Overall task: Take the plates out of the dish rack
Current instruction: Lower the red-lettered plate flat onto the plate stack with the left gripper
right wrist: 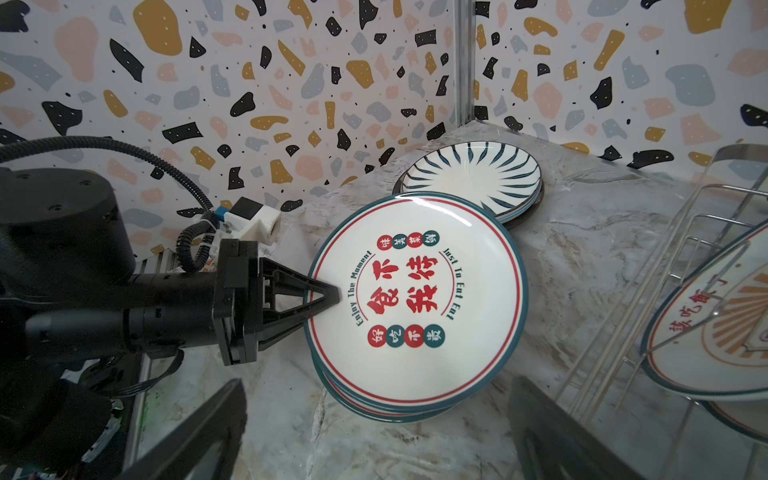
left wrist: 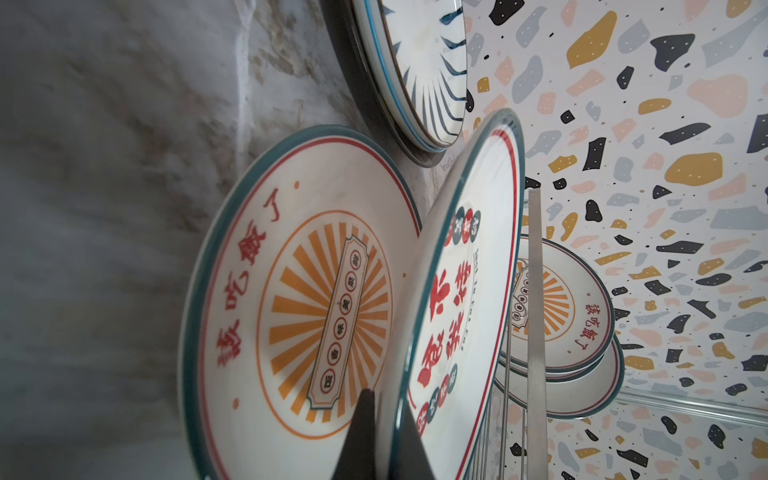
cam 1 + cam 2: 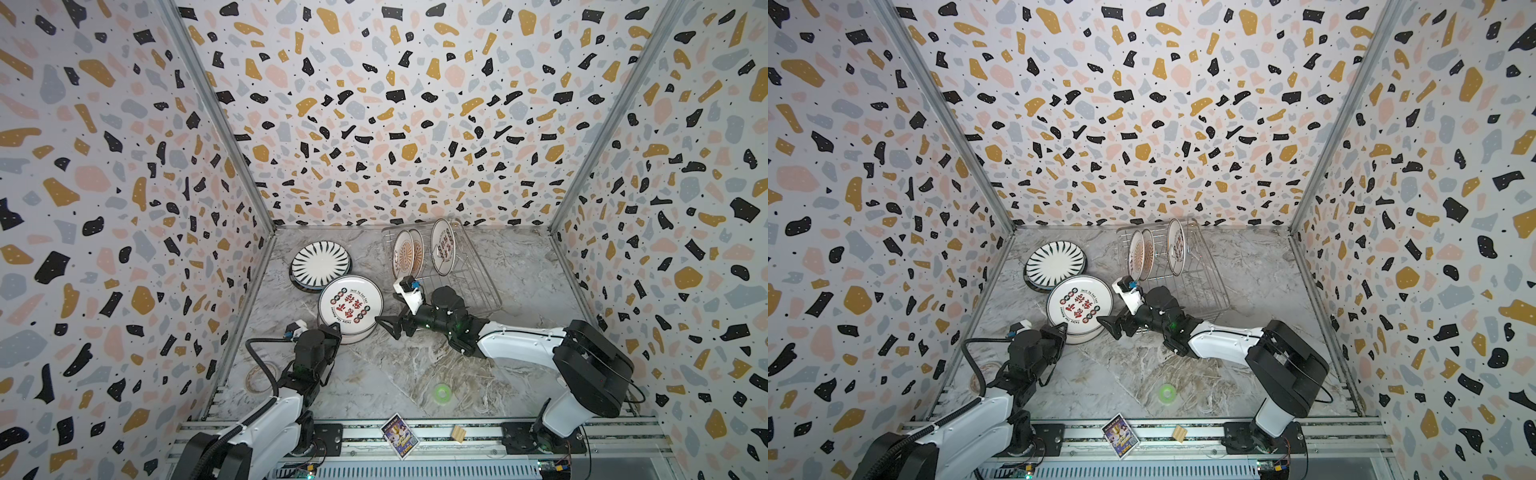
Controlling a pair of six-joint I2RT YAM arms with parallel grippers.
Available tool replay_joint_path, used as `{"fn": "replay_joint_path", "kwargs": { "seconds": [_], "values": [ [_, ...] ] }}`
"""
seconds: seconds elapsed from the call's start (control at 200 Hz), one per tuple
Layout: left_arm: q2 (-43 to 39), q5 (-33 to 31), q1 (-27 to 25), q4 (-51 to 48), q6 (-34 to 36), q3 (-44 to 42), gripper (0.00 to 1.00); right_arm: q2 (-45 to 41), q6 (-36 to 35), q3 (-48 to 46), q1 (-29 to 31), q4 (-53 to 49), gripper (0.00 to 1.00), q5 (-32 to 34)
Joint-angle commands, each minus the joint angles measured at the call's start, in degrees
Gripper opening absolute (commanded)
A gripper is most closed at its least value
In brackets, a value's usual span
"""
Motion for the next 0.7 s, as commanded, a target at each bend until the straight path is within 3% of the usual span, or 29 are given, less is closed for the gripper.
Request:
{"fn": "replay_joint_path", "kwargs": {
  "seconds": [0.0,0.696],
  "values": [
    [-1.27,-1.86,0.38,4.09,-2.8,-1.2,0.0,0.47,-0.69,2.52,0.55,-1.26,0.99,3.05],
    [-1.59,-3.42,0.38,1.4,-5.16,-2.42,0.0,6.35,1.34,6.74,1.54,-1.46,0.99,4.94]
  ]
}}
